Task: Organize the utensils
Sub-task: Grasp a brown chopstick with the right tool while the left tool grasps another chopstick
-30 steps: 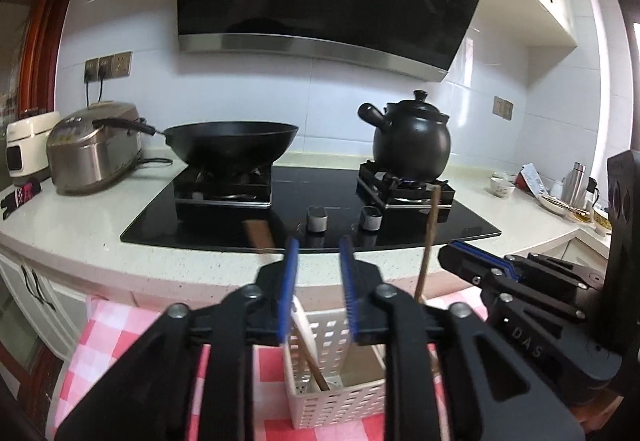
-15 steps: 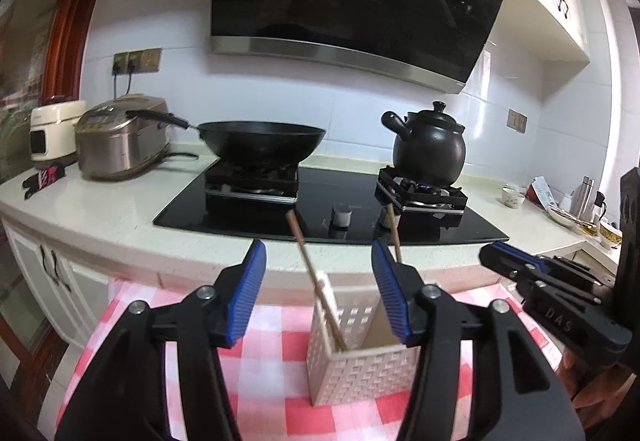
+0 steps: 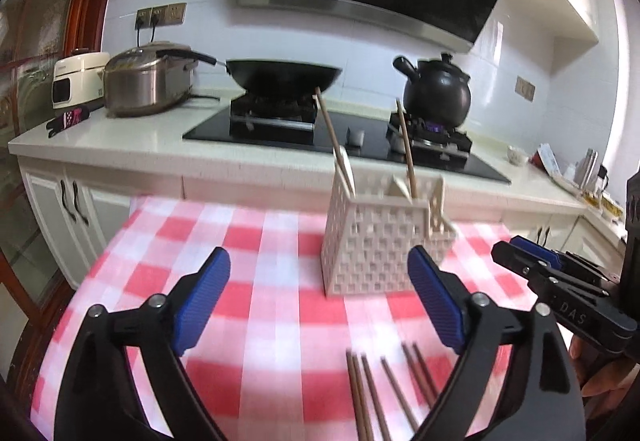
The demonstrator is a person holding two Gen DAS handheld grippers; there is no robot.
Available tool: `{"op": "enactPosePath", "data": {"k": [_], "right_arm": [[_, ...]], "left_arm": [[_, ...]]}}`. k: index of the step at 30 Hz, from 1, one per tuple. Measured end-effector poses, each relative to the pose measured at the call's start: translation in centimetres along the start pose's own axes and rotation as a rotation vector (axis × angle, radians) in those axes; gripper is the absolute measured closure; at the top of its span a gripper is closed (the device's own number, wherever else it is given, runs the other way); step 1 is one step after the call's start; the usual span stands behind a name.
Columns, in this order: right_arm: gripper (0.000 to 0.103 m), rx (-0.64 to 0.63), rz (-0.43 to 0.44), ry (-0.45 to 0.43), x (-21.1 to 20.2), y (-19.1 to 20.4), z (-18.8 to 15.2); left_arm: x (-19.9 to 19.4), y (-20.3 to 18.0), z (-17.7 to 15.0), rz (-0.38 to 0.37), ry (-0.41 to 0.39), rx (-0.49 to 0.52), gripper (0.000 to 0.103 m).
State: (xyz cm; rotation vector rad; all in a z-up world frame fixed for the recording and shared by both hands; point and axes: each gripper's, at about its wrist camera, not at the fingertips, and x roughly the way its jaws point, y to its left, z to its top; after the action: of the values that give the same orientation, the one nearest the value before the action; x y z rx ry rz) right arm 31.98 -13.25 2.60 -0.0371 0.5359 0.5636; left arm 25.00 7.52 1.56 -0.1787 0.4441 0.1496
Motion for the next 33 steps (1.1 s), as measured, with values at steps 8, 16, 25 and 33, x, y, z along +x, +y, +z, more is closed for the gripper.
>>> {"op": "enactPosePath", "data": {"k": [8,16,25,33], "right_arm": [[0.067,0.031,0.004,0.050,-0.5,0.2,-4.1],[0.067,0.040,0.004,0.107,0.1,0.8,-6.4],[0.067,0.026,-0.038,0.209,1.7,1.6,-8.9],[0.076,-0.002,-0.054,0.266,2.7,2.4,-9.8]], "left_arm": [[-1.9,-0.2,-4.2,0.043,0.042,0.035,0.007],[-2.1,1.1,-6.8,0.043,0.106,0.001,0.006],[-2.5,1.5,-8.4,0.059,0.103,-0.030,0.006],[-2.2,1.7,-9.0,0.056,0.119,-0.028,0.006]]}}
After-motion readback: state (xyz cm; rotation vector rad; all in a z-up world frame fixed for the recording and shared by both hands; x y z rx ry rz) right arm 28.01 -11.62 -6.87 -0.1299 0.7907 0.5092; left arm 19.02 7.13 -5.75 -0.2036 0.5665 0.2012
